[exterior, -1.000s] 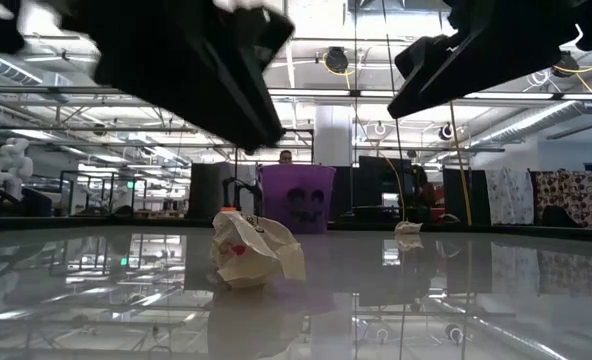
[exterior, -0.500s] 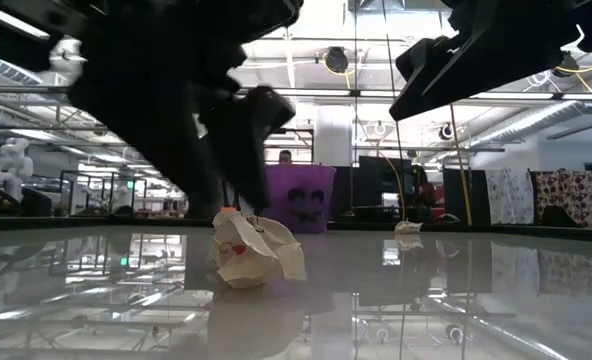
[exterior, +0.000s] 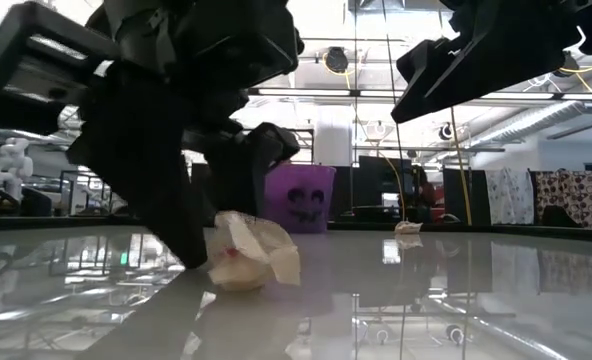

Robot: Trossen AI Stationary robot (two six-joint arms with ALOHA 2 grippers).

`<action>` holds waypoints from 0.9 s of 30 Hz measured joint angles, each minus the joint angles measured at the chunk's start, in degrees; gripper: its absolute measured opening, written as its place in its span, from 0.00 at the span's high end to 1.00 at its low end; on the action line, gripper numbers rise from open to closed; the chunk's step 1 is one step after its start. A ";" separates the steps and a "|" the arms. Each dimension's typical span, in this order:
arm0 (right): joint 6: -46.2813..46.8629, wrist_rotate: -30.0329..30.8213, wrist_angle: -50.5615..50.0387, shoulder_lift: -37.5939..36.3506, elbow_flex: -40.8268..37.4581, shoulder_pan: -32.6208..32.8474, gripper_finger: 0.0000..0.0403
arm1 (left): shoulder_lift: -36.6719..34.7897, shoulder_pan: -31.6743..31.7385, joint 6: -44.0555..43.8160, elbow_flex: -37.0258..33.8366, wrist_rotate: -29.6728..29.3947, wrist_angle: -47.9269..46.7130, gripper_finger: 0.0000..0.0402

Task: Sort candy by brand, put in halloween buckets
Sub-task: Put the white chocolate into the green bucket

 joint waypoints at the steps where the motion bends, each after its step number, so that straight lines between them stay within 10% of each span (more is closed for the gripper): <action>1: 0.00 0.02 -0.02 0.00 0.00 0.01 0.50 | 0.31 -0.10 0.07 0.01 -0.02 0.07 0.45; 16: -0.15 0.02 0.01 0.00 0.00 0.00 0.50 | 1.13 -0.15 1.59 0.41 3.94 2.58 0.48; 27: -0.17 0.02 0.03 0.00 0.00 0.02 0.50 | 1.12 -0.07 1.68 0.47 3.62 1.88 0.87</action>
